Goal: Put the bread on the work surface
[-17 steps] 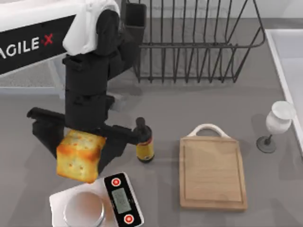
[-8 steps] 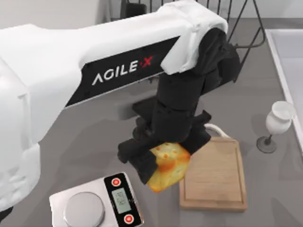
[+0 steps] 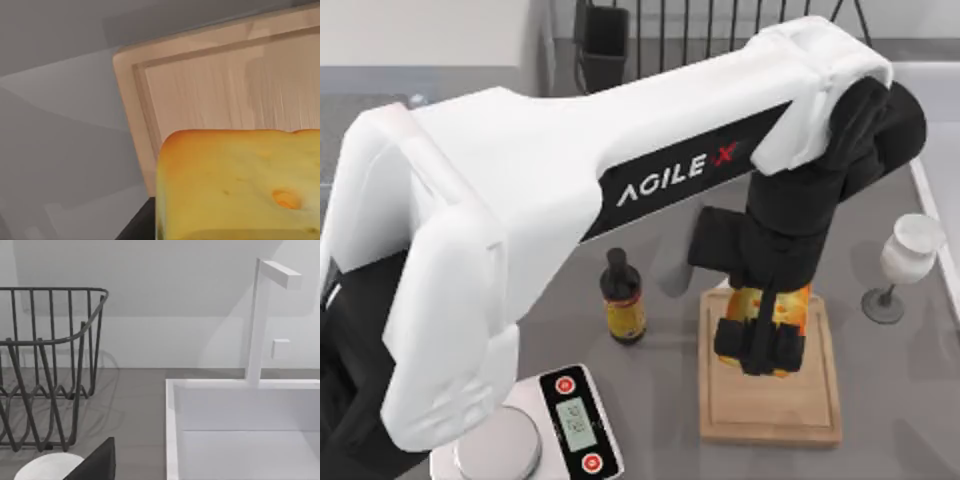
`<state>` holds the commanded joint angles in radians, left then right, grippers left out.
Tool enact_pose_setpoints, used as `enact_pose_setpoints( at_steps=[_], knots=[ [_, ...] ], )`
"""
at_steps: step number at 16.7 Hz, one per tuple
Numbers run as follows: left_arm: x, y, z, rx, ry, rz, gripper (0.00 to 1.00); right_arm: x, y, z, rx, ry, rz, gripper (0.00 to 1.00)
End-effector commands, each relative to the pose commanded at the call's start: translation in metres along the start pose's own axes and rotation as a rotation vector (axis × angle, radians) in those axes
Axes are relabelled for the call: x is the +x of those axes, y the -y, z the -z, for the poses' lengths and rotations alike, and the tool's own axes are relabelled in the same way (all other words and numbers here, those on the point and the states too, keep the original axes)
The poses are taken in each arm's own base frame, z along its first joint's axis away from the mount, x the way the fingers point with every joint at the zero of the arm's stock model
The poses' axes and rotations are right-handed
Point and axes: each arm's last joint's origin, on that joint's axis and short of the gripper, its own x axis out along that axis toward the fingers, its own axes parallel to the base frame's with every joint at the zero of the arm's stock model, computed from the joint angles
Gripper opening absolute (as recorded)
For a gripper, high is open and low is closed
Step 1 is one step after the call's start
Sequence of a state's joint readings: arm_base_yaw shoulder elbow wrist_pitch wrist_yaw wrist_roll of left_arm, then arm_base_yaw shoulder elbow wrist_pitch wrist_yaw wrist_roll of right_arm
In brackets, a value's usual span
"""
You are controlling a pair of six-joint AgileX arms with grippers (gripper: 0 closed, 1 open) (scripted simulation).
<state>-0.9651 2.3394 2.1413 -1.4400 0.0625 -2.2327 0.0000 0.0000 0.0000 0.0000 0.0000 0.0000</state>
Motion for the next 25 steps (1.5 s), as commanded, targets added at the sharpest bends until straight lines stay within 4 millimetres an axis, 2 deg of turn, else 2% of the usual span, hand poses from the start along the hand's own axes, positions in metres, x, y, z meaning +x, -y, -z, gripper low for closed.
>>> enact_pose_setpoints(
  at_steps=[3,7,14,25],
  knots=[
    [0.008,0.014,0.005,-0.156,-0.016,0.049,0.00,0.000,0.000,0.000,0.000,0.000,0.000,1.00],
    [0.013,0.028,0.003,-0.260,-0.031,0.088,0.00,0.000,0.000,0.000,0.000,0.000,0.000,1.00],
    [0.014,0.027,0.004,-0.260,-0.033,0.090,0.00,0.000,0.000,0.000,0.000,0.000,0.000,1.00],
    [0.050,0.033,0.004,-0.265,-0.039,0.095,0.00,0.000,0.000,0.000,0.000,0.000,0.000,1.00]
  ],
)
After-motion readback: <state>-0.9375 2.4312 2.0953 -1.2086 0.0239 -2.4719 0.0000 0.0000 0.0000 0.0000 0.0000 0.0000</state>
